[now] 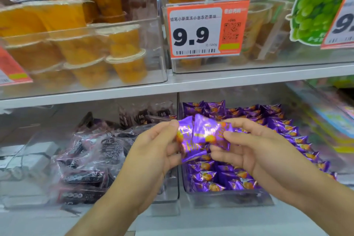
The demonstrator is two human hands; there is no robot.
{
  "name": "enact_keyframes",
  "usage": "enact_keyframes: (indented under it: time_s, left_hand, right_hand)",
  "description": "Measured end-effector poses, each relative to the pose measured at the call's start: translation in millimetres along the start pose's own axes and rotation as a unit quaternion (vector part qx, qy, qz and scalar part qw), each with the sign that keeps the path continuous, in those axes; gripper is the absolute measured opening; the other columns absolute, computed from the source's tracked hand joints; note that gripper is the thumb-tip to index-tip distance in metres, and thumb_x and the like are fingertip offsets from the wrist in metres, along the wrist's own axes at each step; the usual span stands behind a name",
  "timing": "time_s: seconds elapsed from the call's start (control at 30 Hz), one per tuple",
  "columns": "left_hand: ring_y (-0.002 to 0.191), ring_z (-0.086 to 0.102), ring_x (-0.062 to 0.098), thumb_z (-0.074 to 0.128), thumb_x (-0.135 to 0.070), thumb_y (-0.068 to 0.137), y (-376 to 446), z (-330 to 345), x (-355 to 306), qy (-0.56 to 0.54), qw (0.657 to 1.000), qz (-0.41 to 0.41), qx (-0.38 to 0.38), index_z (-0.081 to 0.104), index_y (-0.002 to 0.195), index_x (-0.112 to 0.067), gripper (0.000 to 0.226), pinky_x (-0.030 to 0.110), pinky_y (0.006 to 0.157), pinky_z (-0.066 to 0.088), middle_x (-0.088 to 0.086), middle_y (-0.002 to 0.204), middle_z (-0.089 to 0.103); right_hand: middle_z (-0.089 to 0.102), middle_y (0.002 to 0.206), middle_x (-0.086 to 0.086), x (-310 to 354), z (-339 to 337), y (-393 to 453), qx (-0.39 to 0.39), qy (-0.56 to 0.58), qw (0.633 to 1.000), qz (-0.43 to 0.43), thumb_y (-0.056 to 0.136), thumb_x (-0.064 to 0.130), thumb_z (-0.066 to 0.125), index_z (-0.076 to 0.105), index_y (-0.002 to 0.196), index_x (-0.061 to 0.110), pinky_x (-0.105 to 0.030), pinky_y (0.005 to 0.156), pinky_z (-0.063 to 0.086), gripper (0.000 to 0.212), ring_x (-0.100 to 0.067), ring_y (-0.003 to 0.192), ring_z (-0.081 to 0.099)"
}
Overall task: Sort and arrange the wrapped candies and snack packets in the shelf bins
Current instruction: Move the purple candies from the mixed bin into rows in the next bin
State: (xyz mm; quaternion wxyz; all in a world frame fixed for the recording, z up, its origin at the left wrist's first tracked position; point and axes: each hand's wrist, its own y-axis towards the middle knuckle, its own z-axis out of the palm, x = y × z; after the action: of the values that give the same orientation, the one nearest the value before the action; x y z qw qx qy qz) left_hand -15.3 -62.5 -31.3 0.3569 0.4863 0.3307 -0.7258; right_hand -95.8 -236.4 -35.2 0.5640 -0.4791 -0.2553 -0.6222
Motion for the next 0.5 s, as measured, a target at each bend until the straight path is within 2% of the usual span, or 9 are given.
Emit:
enact_keyframes:
  time_s: [0.1,0.2,0.33,0.4,0.47,0.5]
  left_hand:
    - [0.095,0.072,0.033,0.057,-0.030,0.080,1,3,-2,-0.052,0.998,-0.018,-0.018,0.066,0.110,0.000,0.044,0.041,0.078,0.062,0.020,0.104,0.074]
    - [0.098,0.071,0.032,0.059,-0.032,0.082,0,4,1,-0.036,0.999,-0.003,-0.016,0.066,0.112,0.002,0.046,0.042,0.085,0.059,0.020,0.107,0.073]
    - [0.086,0.069,0.026,0.064,-0.028,0.079,-5,9,6,0.027,0.998,0.055,-0.031,0.069,0.106,-0.001,0.039,0.044,0.085,0.057,0.022,0.099,0.073]
    - [0.085,0.068,0.031,0.065,-0.026,0.079,-6,11,8,0.031,0.994,0.084,-0.056,0.070,0.105,-0.003,0.036,0.046,0.084,0.057,0.023,0.098,0.073]
    - [0.089,0.069,0.040,0.067,-0.031,0.075,-6,12,8,0.029,0.992,0.098,-0.078,0.073,0.099,-0.005,0.036,0.050,0.085,0.056,0.023,0.096,0.074]
    - [0.091,0.069,0.043,0.068,-0.033,0.073,-7,14,8,0.030,0.991,0.101,-0.084,0.074,0.096,-0.005,0.036,0.052,0.085,0.056,0.023,0.095,0.074]
  right_hand:
    - [0.073,0.093,-0.023,1,5,-3,0.000,0.069,0.997,0.022,0.078,-0.001,0.060,0.062,0.099,-0.008,-0.034,0.065,0.062,0.022,-0.038,0.087,0.074]
    - [0.073,0.093,-0.024,-3,10,-9,0.006,0.080,0.996,0.030,0.069,0.005,0.066,0.064,0.086,-0.002,-0.035,0.061,0.062,0.019,-0.037,0.085,0.074]
    - [0.073,0.093,-0.022,-19,15,-13,0.016,0.012,0.999,0.027,0.067,0.014,0.082,0.066,0.079,0.009,-0.032,0.061,0.060,0.021,-0.025,0.075,0.072]
    - [0.071,0.083,-0.021,-27,18,-14,0.026,0.000,0.999,0.023,0.061,0.015,0.093,0.069,0.068,0.012,-0.029,0.057,0.056,0.025,-0.021,0.068,0.067]
    - [0.067,0.072,-0.022,-32,21,-16,0.049,0.010,0.999,0.022,0.055,0.018,0.095,0.068,0.064,0.009,-0.027,0.055,0.055,0.030,-0.022,0.062,0.065]
    - [0.066,0.069,-0.022,-32,21,-17,0.058,0.015,0.998,0.023,0.053,0.010,0.096,0.068,0.064,0.007,-0.027,0.054,0.055,0.030,-0.023,0.059,0.065]
